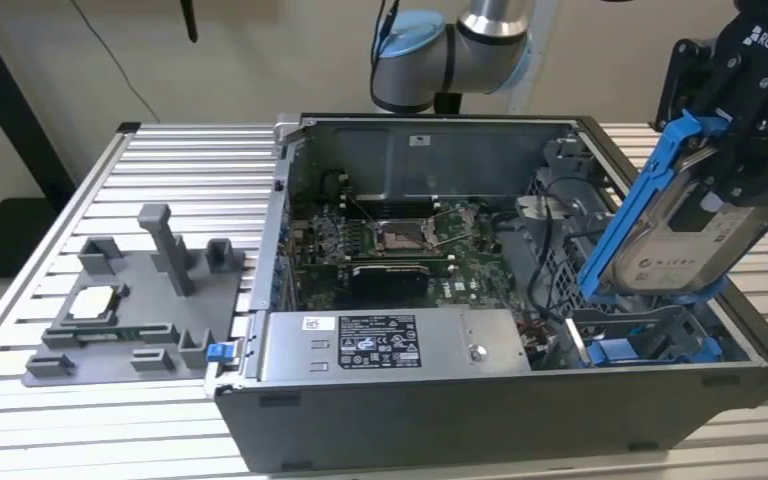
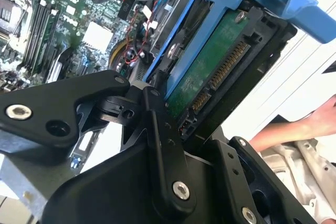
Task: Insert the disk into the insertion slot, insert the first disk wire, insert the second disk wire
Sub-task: 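Insert the disk into the insertion slot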
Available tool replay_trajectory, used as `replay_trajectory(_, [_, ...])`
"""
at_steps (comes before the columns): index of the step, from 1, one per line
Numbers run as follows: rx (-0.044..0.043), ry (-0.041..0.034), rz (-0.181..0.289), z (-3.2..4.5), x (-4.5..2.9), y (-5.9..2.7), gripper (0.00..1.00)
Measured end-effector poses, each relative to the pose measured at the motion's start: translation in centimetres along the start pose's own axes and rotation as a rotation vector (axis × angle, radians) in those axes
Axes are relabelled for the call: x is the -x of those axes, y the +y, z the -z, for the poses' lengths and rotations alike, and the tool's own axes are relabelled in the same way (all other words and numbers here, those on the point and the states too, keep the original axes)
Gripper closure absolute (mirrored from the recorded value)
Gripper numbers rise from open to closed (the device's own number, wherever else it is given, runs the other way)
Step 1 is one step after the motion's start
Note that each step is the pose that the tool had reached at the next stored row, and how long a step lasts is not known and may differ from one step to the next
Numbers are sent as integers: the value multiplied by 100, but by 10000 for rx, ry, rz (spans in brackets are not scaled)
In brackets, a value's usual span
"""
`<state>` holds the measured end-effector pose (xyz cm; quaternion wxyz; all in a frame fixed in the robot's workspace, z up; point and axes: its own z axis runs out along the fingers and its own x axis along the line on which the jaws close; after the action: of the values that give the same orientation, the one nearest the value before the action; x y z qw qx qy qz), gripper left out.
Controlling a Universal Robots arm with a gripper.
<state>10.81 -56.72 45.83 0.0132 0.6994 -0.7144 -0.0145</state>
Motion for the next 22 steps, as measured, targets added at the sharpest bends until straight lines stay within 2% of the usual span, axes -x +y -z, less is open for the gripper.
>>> replay_trajectory(22, [0, -9, -1, -32, 0, -1, 100])
